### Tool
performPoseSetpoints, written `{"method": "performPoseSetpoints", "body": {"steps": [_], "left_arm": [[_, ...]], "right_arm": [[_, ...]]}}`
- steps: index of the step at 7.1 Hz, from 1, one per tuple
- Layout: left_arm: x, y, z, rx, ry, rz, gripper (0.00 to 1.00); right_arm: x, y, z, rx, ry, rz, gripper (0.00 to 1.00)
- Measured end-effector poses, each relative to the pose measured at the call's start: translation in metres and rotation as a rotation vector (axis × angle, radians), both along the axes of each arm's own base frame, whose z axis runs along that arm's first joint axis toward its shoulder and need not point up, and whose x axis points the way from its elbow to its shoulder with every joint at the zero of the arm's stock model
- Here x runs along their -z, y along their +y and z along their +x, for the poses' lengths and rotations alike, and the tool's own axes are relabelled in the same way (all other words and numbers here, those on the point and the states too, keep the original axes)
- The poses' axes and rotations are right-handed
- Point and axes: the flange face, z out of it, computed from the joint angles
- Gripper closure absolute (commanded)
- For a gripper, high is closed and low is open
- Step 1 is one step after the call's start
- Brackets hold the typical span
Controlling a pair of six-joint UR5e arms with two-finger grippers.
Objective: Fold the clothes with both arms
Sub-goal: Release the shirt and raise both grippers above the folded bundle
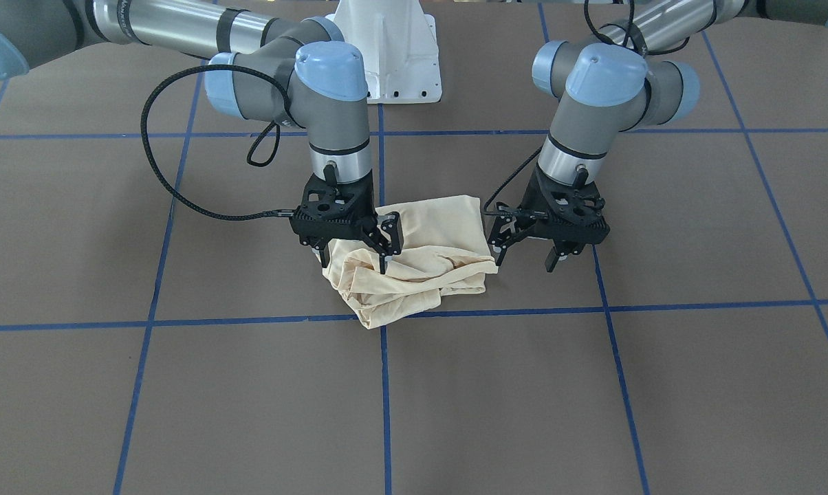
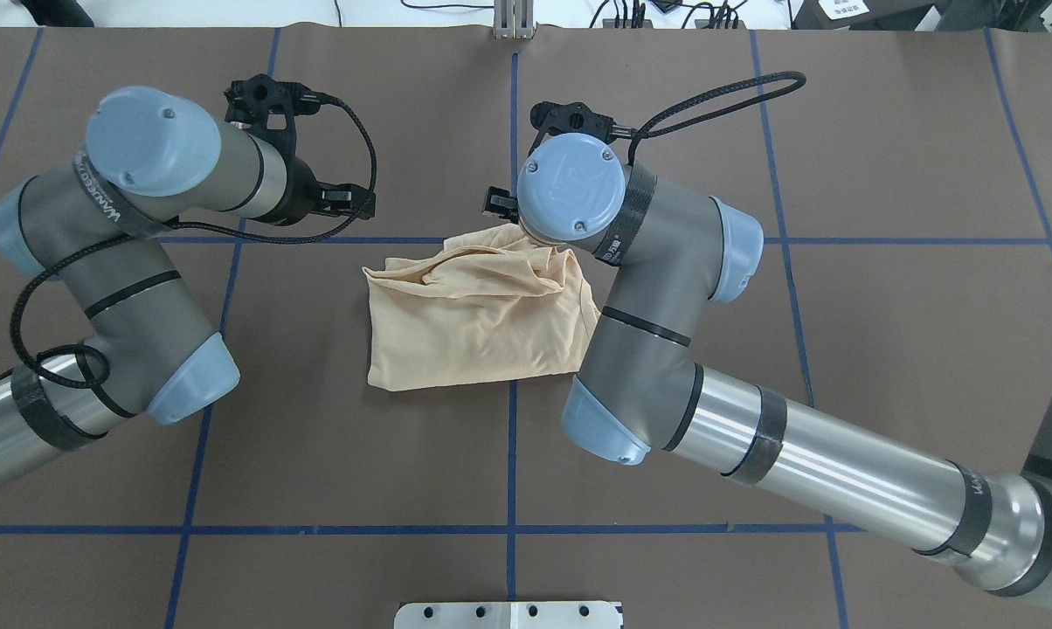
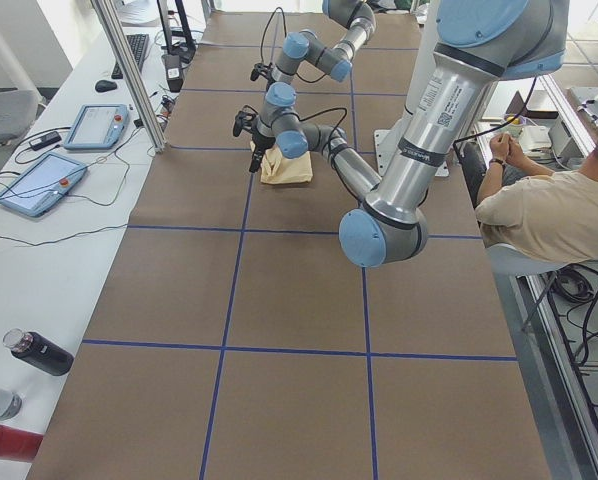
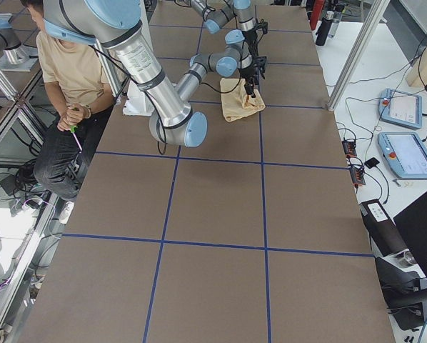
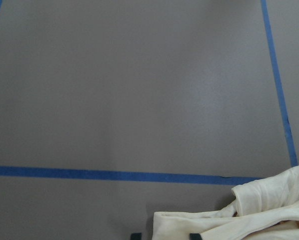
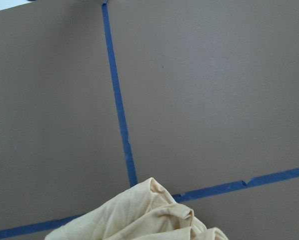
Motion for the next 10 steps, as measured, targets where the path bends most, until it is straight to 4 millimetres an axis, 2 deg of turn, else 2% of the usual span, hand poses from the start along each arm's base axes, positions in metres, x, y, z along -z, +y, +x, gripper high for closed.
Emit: {"method": "performPoseSetpoints", "body": {"steps": [2,4,6,7,9,10], "left_arm": [[-0.001,-0.003,-0.005,-0.012,-0.006,0.015,0.0],[-0.001,-0.003,-0.006,-0.012,-0.006,0.016,0.0],[-0.001,-0.003,-0.006,-0.011,-0.005,0.014,0.0],[-0.001,-0.003,-0.006,-0.011,-0.005,0.014,0.0],[-0.001,-0.003,-0.007,-0.009,-0.004,0.012,0.0],[-0.001,-0.003,-0.007,-0.009,-0.004,0.012,0.0]], "right_arm": [[-0.004,0.037,-0.033,0.021,0.026,0.034,0.76],[-0.011,0.053,-0.048,0.045,0.049,0.048,1.0],[-0.013,0.049,-0.047,0.054,0.077,0.082,1.0],[-0.015,0.039,-0.04,0.054,0.098,0.104,1.0],[-0.025,0.007,-0.025,0.048,0.153,0.131,1.0],[-0.033,-0.008,-0.025,0.042,0.172,0.134,1.0]]}}
